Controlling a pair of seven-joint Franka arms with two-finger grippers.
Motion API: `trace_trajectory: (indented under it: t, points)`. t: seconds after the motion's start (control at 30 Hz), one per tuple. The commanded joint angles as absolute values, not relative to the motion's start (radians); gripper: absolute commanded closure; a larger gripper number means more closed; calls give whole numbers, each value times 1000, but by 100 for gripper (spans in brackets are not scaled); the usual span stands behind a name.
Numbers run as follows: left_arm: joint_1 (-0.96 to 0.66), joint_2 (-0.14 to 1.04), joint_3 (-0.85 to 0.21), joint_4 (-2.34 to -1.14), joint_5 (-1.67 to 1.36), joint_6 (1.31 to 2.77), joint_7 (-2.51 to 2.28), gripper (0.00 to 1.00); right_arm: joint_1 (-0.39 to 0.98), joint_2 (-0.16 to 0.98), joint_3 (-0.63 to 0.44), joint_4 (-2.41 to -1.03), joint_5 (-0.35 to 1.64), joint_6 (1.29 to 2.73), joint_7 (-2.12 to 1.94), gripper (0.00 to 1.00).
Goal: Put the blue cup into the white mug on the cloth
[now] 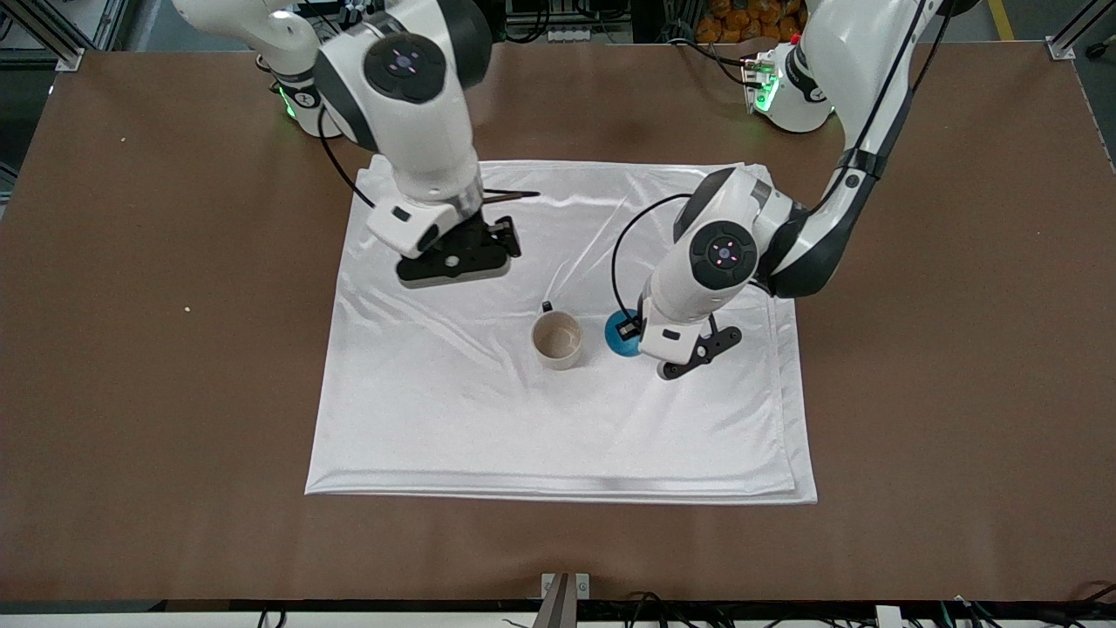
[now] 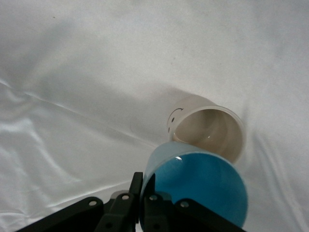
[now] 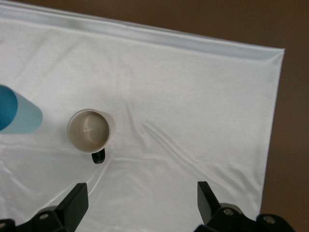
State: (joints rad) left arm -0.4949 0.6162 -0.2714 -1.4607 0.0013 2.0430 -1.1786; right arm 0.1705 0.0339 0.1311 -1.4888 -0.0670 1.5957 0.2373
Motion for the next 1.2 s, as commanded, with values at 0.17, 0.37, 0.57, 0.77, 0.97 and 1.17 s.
trace_trajectory:
  t: [0.17, 0.37, 0.57, 0.77, 0.97, 1.17]
  points:
    - [-518, 649, -259, -1425, 28, 2101, -1201, 100, -7, 9, 146, -1534, -48, 1594, 138, 0]
    - [-518, 664, -258, -1425, 38, 2155, -1201, 100, -81, 21, 140, -1536, -45, 1608, 63, 0]
    - [-518, 680, -258, -1425, 41, 2187, -1201, 100, -87, 25, 117, -1537, -44, 1621, 26, 0]
    - [-520, 696, -258, -1427, 43, 2224, -1200, 100, -86, 23, 106, -1545, -44, 1623, 18, 0]
    - [-520, 713, -258, -1427, 43, 2237, -1198, 100, -86, 23, 107, -1566, -43, 1640, 18, 0]
    - [-519, 727, -258, -1427, 43, 2241, -1192, 100, -86, 21, 107, -1580, -35, 1657, 18, 0]
